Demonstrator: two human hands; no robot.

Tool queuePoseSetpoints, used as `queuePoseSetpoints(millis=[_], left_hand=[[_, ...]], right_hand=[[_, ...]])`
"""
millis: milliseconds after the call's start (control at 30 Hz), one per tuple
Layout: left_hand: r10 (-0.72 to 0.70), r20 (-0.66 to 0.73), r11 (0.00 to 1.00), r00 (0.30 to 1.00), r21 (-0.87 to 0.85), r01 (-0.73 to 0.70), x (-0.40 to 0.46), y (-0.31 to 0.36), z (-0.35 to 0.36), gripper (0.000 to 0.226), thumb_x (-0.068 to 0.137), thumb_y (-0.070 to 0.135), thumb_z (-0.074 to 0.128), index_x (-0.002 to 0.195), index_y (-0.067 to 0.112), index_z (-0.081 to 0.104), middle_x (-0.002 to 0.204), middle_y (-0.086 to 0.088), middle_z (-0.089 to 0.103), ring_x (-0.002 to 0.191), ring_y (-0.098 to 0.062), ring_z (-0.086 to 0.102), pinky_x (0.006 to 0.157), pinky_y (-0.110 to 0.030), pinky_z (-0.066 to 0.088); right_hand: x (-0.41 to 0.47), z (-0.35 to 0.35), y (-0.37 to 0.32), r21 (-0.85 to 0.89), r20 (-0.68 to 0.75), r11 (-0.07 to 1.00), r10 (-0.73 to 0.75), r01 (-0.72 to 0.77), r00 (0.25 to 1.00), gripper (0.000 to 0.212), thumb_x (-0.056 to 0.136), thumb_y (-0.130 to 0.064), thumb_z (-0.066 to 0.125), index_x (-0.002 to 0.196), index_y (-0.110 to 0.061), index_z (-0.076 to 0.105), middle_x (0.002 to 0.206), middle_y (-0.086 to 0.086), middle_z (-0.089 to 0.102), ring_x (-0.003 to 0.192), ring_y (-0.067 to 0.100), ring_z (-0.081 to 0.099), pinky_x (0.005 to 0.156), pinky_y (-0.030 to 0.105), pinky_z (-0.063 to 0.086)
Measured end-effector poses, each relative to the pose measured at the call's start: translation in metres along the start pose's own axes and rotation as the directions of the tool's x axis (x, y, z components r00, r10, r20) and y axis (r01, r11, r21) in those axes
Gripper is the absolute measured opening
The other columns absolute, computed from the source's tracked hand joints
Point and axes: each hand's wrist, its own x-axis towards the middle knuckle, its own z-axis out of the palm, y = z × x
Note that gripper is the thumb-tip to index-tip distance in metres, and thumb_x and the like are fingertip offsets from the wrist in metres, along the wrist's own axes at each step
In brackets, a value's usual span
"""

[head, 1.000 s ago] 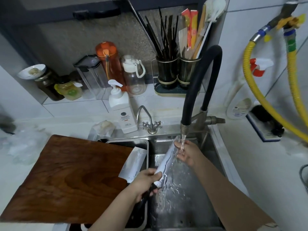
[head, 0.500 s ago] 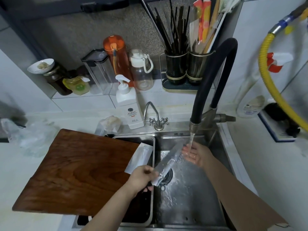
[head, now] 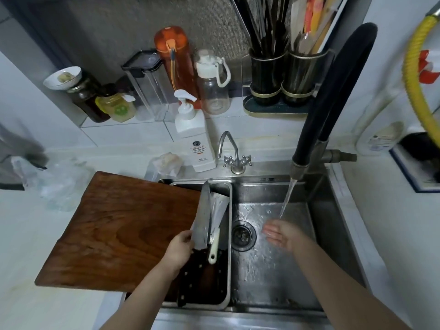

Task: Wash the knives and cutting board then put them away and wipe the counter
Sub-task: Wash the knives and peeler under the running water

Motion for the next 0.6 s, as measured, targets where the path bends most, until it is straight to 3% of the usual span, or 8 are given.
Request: queuePoseSetpoints(millis=[67, 167, 300, 467, 600], left_hand=[[-0.024, -0.023, 0.999, 0.999, 0.045, 0.025, 0.005, -0.005, 0.001, 0.032, 0.091, 0.006, 0.054, 0.123, 0.004, 0.058, 0.099, -0.003, 0.068, 0.085, -0.012, 0.064, 0.068, -0.018, 0.048], [-0.053, -0.029, 0.992, 0.998, 0.117, 0.056, 0.008, -0.004, 0.006, 0.032, 0.091, -0.001, 0.05, 0.121, 0.0, 0.057, 0.09, -0.001, 0.063, 0.073, -0.008, 0.058, 0.055, -0.012, 0.042], [-0.044, -0.048, 0.976, 0.998, 0.209, 0.053, 0.014, -0.008, 0.011, 0.037, 0.091, -0.001, 0.048, 0.128, 0.003, 0.054, 0.122, -0.009, 0.06, 0.091, -0.011, 0.051, 0.075, -0.022, 0.041], [-0.041, -0.06, 0.972, 0.997, 0.229, 0.054, 0.024, -0.015, 0.011, 0.032, 0.089, 0.005, 0.054, 0.119, 0.01, 0.062, 0.111, -0.008, 0.067, 0.083, -0.015, 0.06, 0.064, -0.019, 0.042], [-0.056, -0.095, 0.966, 0.994, 0.245, 0.078, 0.029, -0.017, 0.012, 0.033, 0.085, 0.006, 0.06, 0.118, 0.012, 0.062, 0.113, -0.011, 0.067, 0.096, -0.024, 0.064, 0.082, -0.029, 0.049]], right_hand=[[0.002, 0.003, 0.006, -0.018, -0.024, 1.0, 0.002, -0.003, 1.0, 0.019, 0.092, -0.011, 0.054, 0.109, -0.005, 0.061, 0.057, -0.004, 0.071, 0.055, 0.01, 0.067, 0.05, 0.023, 0.056], [0.002, 0.007, 0.01, 0.006, -0.017, 1.0, 0.009, -0.009, 1.0, 0.019, 0.091, -0.009, 0.056, 0.109, -0.005, 0.061, 0.065, 0.0, 0.072, 0.062, 0.014, 0.07, 0.053, 0.025, 0.057], [-0.003, 0.02, 0.015, 0.011, 0.01, 1.0, 0.007, -0.007, 1.0, 0.012, 0.093, -0.006, 0.052, 0.104, -0.005, 0.056, 0.096, 0.012, 0.063, 0.094, 0.026, 0.059, 0.082, 0.036, 0.051], [-0.001, 0.025, 0.025, 0.023, -0.004, 1.0, 0.009, -0.009, 1.0, 0.008, 0.09, -0.005, 0.056, 0.085, -0.01, 0.057, 0.088, 0.01, 0.064, 0.089, 0.025, 0.06, 0.081, 0.036, 0.05], [0.004, 0.021, 0.029, 0.036, -0.029, 0.999, 0.02, -0.019, 0.999, 0.007, 0.089, -0.006, 0.056, 0.085, -0.011, 0.058, 0.084, 0.009, 0.064, 0.077, 0.02, 0.061, 0.075, 0.034, 0.05]])
